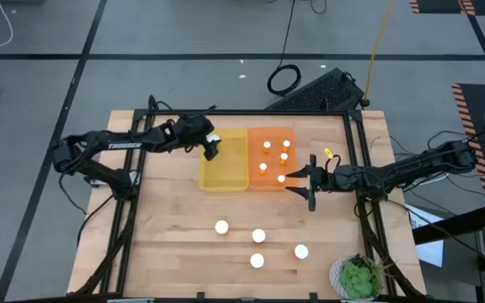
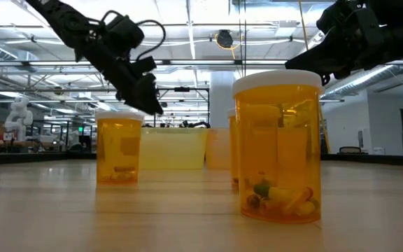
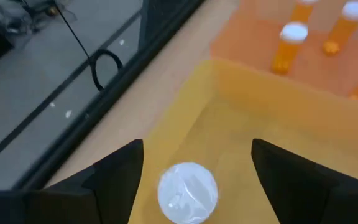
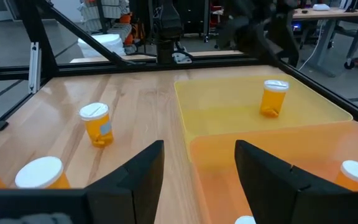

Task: Pick and place medicine bottles into bin by pill shape (circle, oval)
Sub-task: Put the large orange pill bottle into the yellow bin

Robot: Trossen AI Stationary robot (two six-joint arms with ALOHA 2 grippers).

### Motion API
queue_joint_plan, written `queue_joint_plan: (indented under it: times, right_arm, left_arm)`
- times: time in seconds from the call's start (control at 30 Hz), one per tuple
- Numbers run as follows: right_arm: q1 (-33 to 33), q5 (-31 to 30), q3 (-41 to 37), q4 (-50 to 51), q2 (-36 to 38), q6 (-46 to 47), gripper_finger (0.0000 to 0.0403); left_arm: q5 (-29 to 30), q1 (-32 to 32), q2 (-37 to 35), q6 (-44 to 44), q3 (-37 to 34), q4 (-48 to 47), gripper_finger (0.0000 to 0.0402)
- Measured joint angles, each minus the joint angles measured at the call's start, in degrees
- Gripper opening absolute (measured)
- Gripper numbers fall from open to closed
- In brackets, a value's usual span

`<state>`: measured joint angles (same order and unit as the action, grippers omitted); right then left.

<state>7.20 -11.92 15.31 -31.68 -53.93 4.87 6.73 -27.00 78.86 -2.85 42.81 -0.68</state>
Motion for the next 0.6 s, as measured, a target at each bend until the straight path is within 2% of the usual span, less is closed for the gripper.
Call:
queue_joint_plan:
  times: [0.23, 0.43, 0.6]
  right_arm:
    - [0.0, 0.0, 0.0, -0.22, 0.0, 0.38, 0.0192]
    - [0.0, 0.02, 0.0, -0.25, 0.0, 2.12, 0.0192]
    - [0.0, 0.12, 0.0, -0.28, 0.0, 3.46, 0.0183]
  left_arm:
    - [1.06, 5.49, -8.67, 2.42, 0.04, -7.14, 0.0282]
    - [1.43, 15.57, -13.89, 5.22, 0.04, -13.21, 0.0259]
    - [4.28, 25.71, -14.94, 8.7, 0.04, -15.69, 0.0238]
